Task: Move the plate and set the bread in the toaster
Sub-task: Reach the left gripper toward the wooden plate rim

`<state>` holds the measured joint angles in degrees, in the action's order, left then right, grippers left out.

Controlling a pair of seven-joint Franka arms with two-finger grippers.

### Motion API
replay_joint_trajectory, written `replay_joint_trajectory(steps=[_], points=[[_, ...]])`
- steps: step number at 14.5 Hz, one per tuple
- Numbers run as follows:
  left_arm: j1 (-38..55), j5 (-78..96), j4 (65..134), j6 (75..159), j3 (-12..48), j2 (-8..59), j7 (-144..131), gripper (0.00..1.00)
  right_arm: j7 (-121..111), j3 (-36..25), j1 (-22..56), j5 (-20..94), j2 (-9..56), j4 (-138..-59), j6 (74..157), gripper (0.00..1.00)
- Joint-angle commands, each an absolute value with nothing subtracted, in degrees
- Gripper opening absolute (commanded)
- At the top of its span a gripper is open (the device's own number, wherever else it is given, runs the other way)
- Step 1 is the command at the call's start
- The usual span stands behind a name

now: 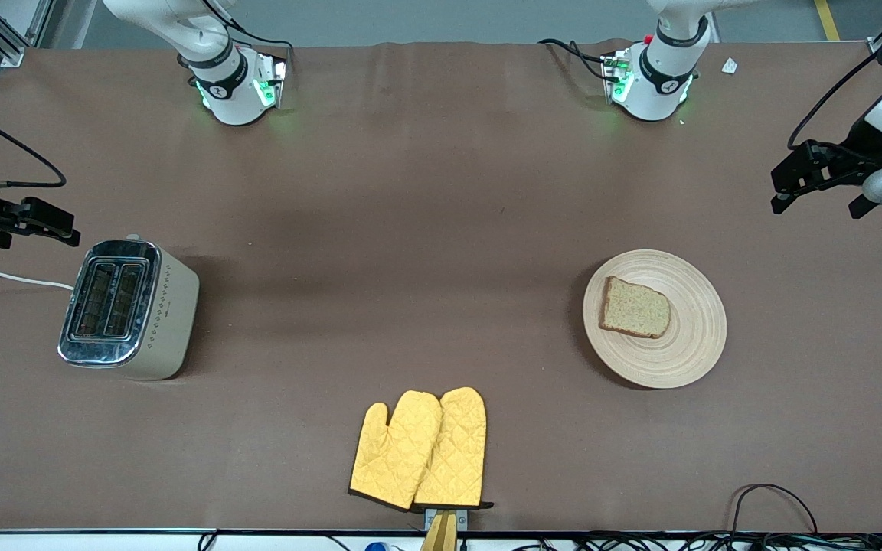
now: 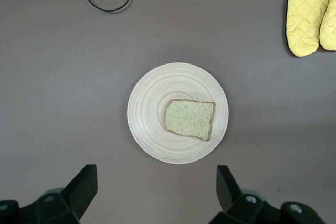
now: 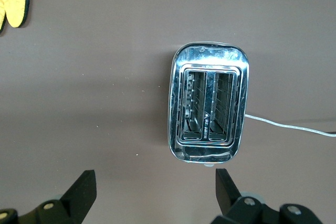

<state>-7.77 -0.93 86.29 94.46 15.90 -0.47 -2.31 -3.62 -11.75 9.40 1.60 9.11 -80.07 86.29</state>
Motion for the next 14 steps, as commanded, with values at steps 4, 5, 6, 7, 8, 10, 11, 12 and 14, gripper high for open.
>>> replay_joint_trajectory(steps=[4, 5, 6, 7, 8, 10, 11, 12, 14], points=[[-8.96, 0.17, 85.69, 94.66, 16.00, 1.92, -1.85, 1.00, -2.64, -11.51, 9.49, 1.58, 7.47, -80.77, 85.87, 1.00], [-9.05, 0.26, 85.78, 94.31, 15.56, 3.59, -1.06, 1.00, -2.64, -11.34, 9.67, 1.58, 7.47, -80.77, 85.70, 1.00], [-10.53, 1.48, 86.91, 94.22, 15.38, 4.04, 1.38, 1.00, -2.64, -11.34, 9.67, 1.67, 7.47, -80.77, 85.87, 1.00], [-13.24, 4.28, 87.18, 94.22, 15.38, 4.91, 5.41, 1.00, -2.64, -11.34, 9.67, 1.67, 7.47, -80.77, 85.87, 1.00], [-14.84, 7.53, 87.10, 94.48, 15.38, 8.40, 9.97, 1.00, -2.64, -11.34, 9.67, 1.67, 7.47, -80.77, 85.78, 1.00], [-18.26, 11.31, 86.92, 95.27, 15.38, 15.43, 13.35, 1.00, -2.64, -11.34, 9.67, 1.67, 7.47, -80.86, 85.61, 1.00], [-18.89, 13.34, 86.84, 96.49, 15.38, 18.60, 13.71, 1.00, -2.64, -11.34, 9.58, 1.67, 7.47, -80.86, 85.61, 1.00], [-20.64, 14.84, 86.84, 97.90, 15.38, 22.03, 13.97, 1.00, -2.64, -11.34, 9.58, 1.67, 7.47, -80.86, 85.69, 1.00], [-22.58, 18.09, 86.66, 100.36, 15.38, 28.18, 16.07, 1.00, -2.64, -11.34, 9.67, 1.67, 7.47, -80.86, 86.04, 1.00]])
